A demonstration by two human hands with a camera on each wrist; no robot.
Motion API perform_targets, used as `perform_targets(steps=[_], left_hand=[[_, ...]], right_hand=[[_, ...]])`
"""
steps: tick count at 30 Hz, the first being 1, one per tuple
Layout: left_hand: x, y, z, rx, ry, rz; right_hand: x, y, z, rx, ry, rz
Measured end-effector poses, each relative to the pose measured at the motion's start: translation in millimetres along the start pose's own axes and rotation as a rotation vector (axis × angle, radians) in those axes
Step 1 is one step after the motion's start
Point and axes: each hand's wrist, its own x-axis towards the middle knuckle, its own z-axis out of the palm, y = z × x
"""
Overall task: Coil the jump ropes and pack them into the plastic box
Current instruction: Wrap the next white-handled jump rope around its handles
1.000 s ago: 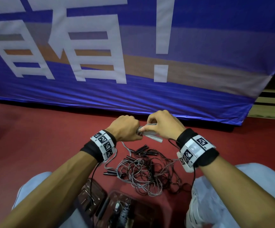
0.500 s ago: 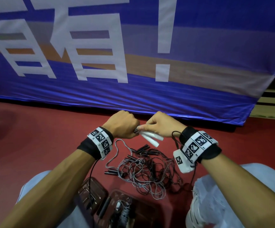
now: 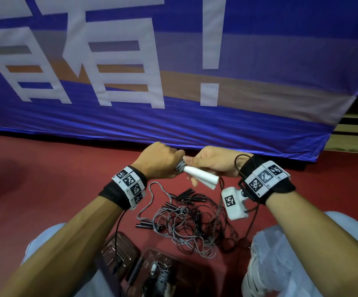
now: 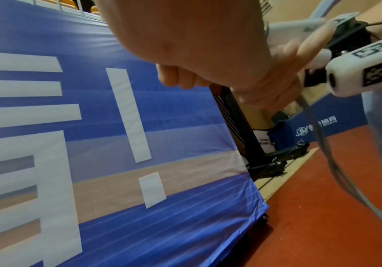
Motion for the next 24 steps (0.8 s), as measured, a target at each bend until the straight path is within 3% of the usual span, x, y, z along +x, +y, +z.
perform_targets(steps=[10,12,17,21,24], left_hand=[[-3.5,-4.3,-8.1,-0.038,0.154,-0.129],[-3.0,-4.0,-9.9,-0.083,0.168,-0.209],[0.3,-0.2,-7.8,-0.216,0.135,-0.582],[3.1,1.3,0.1,-0.273,0.012,-0.766],[5.1,6.2,4.7,-0.353,0.011,-0.843]], right_hand=[[9.9,-3.3,10.6,0.372,0.067,0.001],[12.6,-1.8,13.4,0.466,0.062,-0.058],[27.4,-3.5,23.2,0.749,0.08,-0.186],[38.6,-7.8,24.8,0.617,0.323,-0.092],[43.5,-9.7,27.9,0.491,0.483,-0.01]])
